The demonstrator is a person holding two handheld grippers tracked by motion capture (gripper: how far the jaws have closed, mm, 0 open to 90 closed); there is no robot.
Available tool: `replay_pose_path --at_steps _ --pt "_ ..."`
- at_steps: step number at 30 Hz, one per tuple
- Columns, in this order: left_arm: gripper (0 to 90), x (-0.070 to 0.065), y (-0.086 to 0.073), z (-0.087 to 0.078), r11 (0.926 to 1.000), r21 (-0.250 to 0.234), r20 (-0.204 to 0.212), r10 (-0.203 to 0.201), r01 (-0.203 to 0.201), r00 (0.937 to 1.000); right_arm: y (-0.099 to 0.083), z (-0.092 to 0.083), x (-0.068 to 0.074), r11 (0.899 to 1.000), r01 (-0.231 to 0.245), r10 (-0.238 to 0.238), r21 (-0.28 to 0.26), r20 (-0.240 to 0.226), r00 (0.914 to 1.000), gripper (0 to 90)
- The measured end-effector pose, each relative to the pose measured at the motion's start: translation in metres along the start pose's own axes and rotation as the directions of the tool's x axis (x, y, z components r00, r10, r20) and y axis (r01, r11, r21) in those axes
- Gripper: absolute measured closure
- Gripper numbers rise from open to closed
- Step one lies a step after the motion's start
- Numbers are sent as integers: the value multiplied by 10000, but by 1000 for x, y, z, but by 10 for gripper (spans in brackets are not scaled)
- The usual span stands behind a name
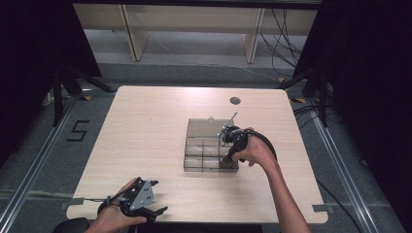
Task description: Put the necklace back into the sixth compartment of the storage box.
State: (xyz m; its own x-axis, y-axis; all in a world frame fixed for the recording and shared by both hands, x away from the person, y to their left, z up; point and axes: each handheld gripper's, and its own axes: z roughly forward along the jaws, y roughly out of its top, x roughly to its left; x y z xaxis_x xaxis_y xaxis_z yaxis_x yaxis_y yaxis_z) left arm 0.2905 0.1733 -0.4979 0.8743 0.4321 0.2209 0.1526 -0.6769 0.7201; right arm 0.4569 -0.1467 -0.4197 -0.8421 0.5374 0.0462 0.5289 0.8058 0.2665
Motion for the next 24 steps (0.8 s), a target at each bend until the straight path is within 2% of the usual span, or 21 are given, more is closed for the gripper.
replay_pose_path --at_steps 6,8,9,13,14,15,18,20,24 --pt "150 -1 0 0 10000 3 11 -38 38 10000 -4 -6 4 9999 27 -25 -122 97 10000 490" --pt "150 -1 0 -1 10000 6 -15 -35 35 10000 -5 -8 6 9998 -131 133 -149 138 9998 488" --pt "150 -1 0 -1 10000 10 -16 -33 33 10000 -6 -9 5 9998 8 -5 -183 132 9999 487" --pt "150 0 0 0 10000 66 10 37 -37 10000 -9 -12 7 9996 13 -10 -265 138 9999 484" --pt "150 -1 0 0 10000 0 -6 -38 38 10000 -10 -13 8 9995 -114 119 -287 169 9998 483" --pt "150 0 0 0 10000 7 0 -24 24 10000 -11 -13 7 9995 37 -32 -311 161 9999 482" --pt "150 0 0 -1 9999 102 -46 75 -74 10000 -14 -16 9 9991 -148 155 -385 175 9997 477" --pt "150 1 0 0 9999 124 -17 86 -86 10000 -15 -16 8 9990 -15 25 -449 226 9997 472" --pt "150 0 0 0 9999 85 -3 54 -54 10000 -18 -17 10 9984 -81 94 -555 232 9997 456"
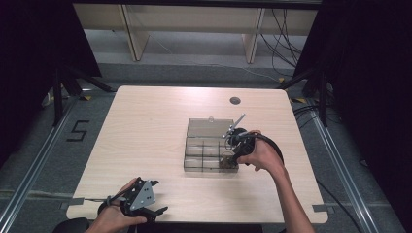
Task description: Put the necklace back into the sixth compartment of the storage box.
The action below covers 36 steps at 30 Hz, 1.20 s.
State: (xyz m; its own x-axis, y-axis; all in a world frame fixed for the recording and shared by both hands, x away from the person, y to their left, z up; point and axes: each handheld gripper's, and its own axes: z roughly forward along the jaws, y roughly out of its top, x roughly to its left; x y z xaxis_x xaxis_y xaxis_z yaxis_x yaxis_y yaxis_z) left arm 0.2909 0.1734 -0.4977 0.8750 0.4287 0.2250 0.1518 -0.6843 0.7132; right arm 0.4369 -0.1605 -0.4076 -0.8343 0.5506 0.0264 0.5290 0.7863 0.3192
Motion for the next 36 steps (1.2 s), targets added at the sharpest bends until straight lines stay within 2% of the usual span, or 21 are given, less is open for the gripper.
replay_pose_path --at_steps 1,6,8,9,12,13,15,17,19,21,22,28,30,32,33,36 --pt "150 0 0 0 10000 9 -64 1 -1 10000 -1 0 1 10000 -98 98 -6 4 10000 452" --pt "150 -1 0 0 10000 -28 -58 -4 4 10000 -5 -1 1 9999 -11 11 -141 21 10000 424" --pt "150 -1 0 1 9998 -148 32 -141 142 9999 -6 -2 2 9998 -188 189 -117 99 9998 418" --pt "149 -1 0 0 9998 -124 54 -152 152 9999 -7 -2 1 9999 18 -14 -131 242 9997 416" --pt "150 -1 0 0 9998 -131 59 -161 162 9999 -9 -3 1 9998 28 -25 -200 179 9998 406" --pt "150 -1 0 0 9998 -138 54 -162 163 9999 -10 -4 2 9997 -106 110 -208 200 9997 402" --pt "150 -1 0 0 9998 -145 52 -167 168 9998 -10 -4 1 9997 14 -9 -258 200 9998 400" --pt "150 0 0 0 10000 -45 -22 -47 46 10000 -11 -4 3 9995 -127 131 -285 165 9998 396" --pt "150 -1 0 0 9998 -137 55 -156 156 9999 -13 -4 4 9989 -332 332 -342 -3 9994 391" --pt "150 -1 0 0 9998 -135 52 -162 163 9999 -14 -3 3 9991 -189 190 -388 5 9998 389" --pt "150 -1 0 0 9998 -128 53 -156 157 9999 -14 -3 4 9988 -342 342 -344 -18 9994 388" --pt "150 -1 0 0 9998 -126 56 -161 162 9999 -17 -2 3 9985 -366 365 -402 -25 9993 383" --pt "150 -1 0 0 9998 -133 52 -168 169 9998 -18 -2 4 9977 -538 537 -415 -42 9985 380" --pt "150 -1 0 0 9998 -132 48 -160 161 9999 -19 -2 4 9983 -369 367 -456 -52 9993 373" --pt "150 -1 0 0 9998 -131 52 -160 161 9999 -19 -2 4 9977 -487 486 -478 -13 9988 370" --pt "150 -1 0 0 9998 -129 52 -170 171 9998 -20 -2 4 9980 -398 401 -497 42 9992 362"
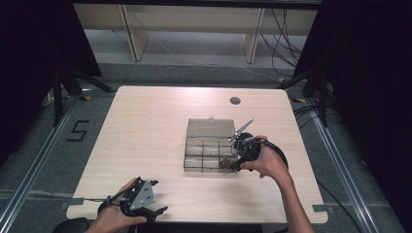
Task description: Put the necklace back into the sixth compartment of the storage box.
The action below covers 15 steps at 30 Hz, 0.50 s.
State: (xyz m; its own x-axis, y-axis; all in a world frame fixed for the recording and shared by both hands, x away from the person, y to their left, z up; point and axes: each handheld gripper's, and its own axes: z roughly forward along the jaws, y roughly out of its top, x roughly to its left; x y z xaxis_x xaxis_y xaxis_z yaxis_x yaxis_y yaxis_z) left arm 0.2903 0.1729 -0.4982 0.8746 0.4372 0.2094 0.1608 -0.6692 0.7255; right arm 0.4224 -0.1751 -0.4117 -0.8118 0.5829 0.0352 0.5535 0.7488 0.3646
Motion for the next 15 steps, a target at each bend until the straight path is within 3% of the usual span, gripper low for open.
replay_pose_path --at_steps 9,11,15 --pt "150 0 0 -1 9998 145 -109 150 -148 9998 -5 2 1 9999 -98 99 -75 23 9999 344" --pt "150 0 0 -1 9998 149 -112 148 -147 9998 -6 2 3 9995 -324 323 -59 -60 9995 342" --pt "150 0 0 -1 9998 144 -112 152 -150 9998 -8 2 1 9997 -170 170 -189 37 9998 337"
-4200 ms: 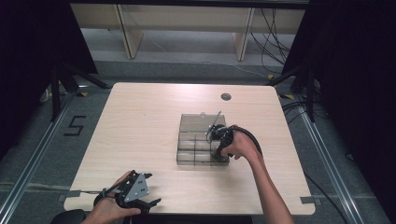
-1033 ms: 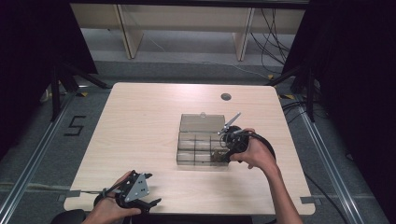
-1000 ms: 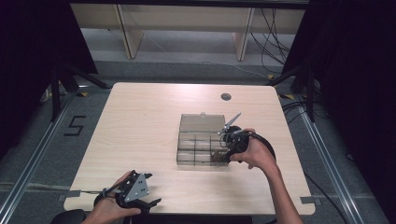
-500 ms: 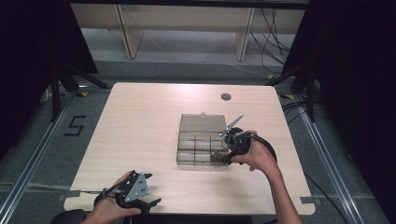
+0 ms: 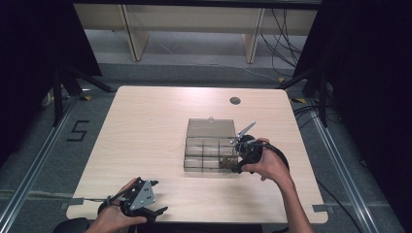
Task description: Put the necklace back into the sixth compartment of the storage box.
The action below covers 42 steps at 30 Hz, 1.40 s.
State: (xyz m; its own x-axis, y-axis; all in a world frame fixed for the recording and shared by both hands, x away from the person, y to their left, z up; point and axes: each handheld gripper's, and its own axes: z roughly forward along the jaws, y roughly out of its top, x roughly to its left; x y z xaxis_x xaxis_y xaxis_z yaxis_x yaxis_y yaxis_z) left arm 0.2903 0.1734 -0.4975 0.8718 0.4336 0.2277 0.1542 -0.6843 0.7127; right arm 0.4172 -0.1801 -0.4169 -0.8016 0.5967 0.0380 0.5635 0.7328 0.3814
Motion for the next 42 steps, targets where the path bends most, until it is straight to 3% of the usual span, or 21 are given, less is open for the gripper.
replay_pose_path --at_steps 10,12,13,26,27,31,32,33,35,39,42 --pt "150 0 0 0 10000 -6 -7 -3 3 10000 -5 1 1 9998 -137 138 -132 39 9999 311" --pt "150 0 0 0 10000 -4 -7 -6 6 10000 -6 0 3 9990 -439 439 -46 61 9990 310" --pt "150 0 0 0 10000 5 -6 -4 4 10000 -6 1 1 9996 -212 211 -190 -31 9998 308" --pt "150 0 0 0 10000 7 -4 -2 2 10000 -13 0 4 9985 -513 514 -197 48 9987 299" --pt "150 0 0 0 10000 1 -9 3 -3 10000 -13 2 2 9991 -300 300 -310 -1 9995 299" --pt "150 0 0 1 9998 -148 104 -131 133 9999 -15 1 3 9989 -334 336 -340 52 9994 294" --pt "150 1 1 -1 9999 55 285 -89 87 9996 -16 1 5 9982 -494 496 -330 65 9987 292" --pt "150 0 1 -1 10000 49 258 -76 75 9996 -16 1 3 9989 -277 279 -367 54 9996 290" --pt "150 0 0 -1 10000 14 188 -93 93 9998 -18 1 5 9981 -536 538 -291 33 9985 287" --pt "150 -1 0 0 10000 -34 76 -83 83 9999 -21 1 4 9985 -375 379 -407 87 9992 279" --pt "150 -1 0 0 10000 -52 39 -83 83 10000 -23 0 5 9973 -586 590 -452 80 9982 271"
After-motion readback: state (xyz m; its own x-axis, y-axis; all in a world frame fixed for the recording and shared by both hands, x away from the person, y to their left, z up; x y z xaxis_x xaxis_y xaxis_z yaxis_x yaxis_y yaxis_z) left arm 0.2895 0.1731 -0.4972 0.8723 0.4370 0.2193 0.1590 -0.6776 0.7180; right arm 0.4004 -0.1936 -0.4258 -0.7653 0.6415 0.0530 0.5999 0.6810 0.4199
